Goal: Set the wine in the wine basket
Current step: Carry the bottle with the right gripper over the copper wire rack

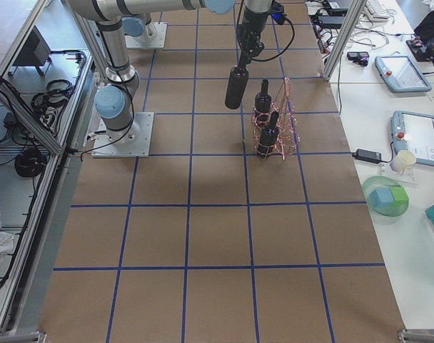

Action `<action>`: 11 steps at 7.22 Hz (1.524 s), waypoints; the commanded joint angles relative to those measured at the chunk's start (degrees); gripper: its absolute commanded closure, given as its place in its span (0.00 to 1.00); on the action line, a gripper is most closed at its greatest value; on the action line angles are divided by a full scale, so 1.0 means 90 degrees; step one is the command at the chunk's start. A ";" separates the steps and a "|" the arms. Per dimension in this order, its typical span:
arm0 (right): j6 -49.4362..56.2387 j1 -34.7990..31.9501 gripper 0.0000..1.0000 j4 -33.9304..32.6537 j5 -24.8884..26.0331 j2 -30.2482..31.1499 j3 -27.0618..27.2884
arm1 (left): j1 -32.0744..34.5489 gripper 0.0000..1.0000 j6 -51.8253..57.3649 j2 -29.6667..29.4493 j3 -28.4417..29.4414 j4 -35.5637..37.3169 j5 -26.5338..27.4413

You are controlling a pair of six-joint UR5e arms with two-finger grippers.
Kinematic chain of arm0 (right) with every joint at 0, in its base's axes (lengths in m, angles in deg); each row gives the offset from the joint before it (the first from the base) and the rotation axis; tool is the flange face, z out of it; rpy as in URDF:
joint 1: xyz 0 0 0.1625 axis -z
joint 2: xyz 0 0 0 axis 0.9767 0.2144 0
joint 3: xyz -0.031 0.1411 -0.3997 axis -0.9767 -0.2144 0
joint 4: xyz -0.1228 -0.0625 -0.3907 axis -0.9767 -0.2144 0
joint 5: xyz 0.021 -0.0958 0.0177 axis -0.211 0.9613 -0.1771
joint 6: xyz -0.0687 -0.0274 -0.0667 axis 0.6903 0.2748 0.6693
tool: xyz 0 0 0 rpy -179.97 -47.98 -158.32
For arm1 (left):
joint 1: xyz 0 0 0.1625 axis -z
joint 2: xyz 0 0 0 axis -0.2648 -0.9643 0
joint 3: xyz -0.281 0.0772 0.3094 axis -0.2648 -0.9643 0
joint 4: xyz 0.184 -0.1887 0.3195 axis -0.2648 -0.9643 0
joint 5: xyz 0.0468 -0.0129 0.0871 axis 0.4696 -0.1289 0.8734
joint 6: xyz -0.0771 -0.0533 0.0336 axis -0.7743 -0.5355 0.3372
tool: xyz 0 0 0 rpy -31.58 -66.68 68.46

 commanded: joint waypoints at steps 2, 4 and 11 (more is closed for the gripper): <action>0.0181 0.0101 1.00 -0.0630 0.0009 -0.0137 -0.0014 | -0.0001 0.00 0.0035 0.0007 -0.0003 -0.0021 -0.0032; 0.0211 0.0101 1.00 -0.1011 -0.0001 -0.0303 -0.0014 | 0.0009 0.00 0.0025 -0.0003 -0.0013 -0.0021 -0.0032; 0.0259 0.0091 1.00 -0.1882 -0.0197 -0.0820 -0.0034 | 0.0019 0.00 0.0025 -0.0003 -0.0013 -0.0011 -0.0012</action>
